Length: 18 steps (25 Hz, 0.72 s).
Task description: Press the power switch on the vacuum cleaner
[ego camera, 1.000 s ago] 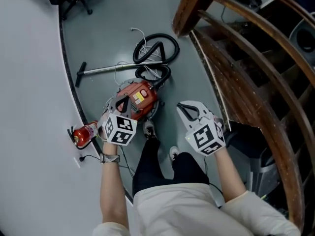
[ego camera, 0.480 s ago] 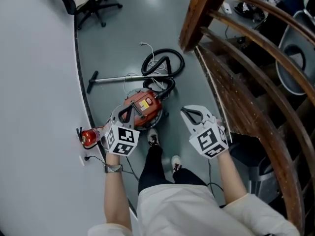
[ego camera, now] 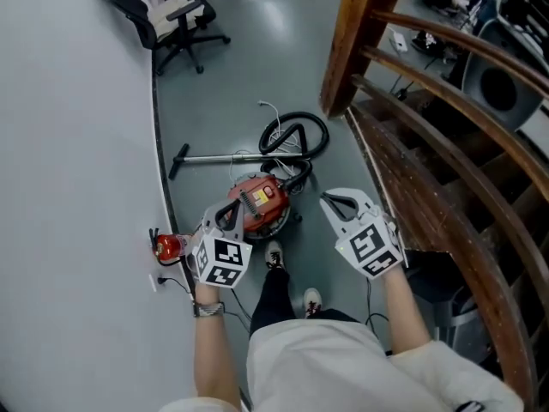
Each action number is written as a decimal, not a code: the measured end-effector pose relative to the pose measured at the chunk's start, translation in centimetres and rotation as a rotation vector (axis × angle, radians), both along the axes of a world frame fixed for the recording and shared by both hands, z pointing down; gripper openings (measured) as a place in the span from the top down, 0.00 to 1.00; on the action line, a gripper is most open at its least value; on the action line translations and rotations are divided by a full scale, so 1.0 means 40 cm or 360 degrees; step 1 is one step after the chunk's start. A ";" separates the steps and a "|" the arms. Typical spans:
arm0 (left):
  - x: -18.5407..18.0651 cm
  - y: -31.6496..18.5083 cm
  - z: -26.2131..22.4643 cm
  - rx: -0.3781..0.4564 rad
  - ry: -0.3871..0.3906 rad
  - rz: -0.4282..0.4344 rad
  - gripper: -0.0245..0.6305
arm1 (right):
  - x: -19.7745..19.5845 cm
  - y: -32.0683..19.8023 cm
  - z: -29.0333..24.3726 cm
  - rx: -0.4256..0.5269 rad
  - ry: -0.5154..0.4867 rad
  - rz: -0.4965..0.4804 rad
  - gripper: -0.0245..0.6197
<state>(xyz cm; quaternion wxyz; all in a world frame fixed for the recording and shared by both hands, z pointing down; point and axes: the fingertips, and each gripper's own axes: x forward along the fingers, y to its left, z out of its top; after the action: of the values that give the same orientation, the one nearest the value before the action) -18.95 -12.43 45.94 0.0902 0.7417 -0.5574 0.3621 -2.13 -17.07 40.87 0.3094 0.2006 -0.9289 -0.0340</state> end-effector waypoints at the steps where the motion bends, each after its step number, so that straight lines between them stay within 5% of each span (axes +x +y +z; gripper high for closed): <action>1: 0.003 0.009 -0.013 0.0012 0.0004 -0.0008 0.96 | 0.002 0.006 -0.011 0.0002 -0.0019 0.0001 0.91; 9: 0.018 0.062 -0.111 0.0145 -0.0116 -0.0057 0.97 | 0.009 0.069 -0.086 0.0030 -0.0085 -0.0101 0.91; 18: 0.068 0.143 -0.213 0.0205 -0.0061 -0.0073 0.97 | 0.035 0.124 -0.185 0.0134 -0.0104 -0.0164 0.91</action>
<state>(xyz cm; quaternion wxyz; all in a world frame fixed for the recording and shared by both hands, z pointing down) -16.24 -6.73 37.41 0.0399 0.7259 -0.5980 0.3374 -0.75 -12.12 33.45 0.2680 0.1662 -0.9454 -0.0825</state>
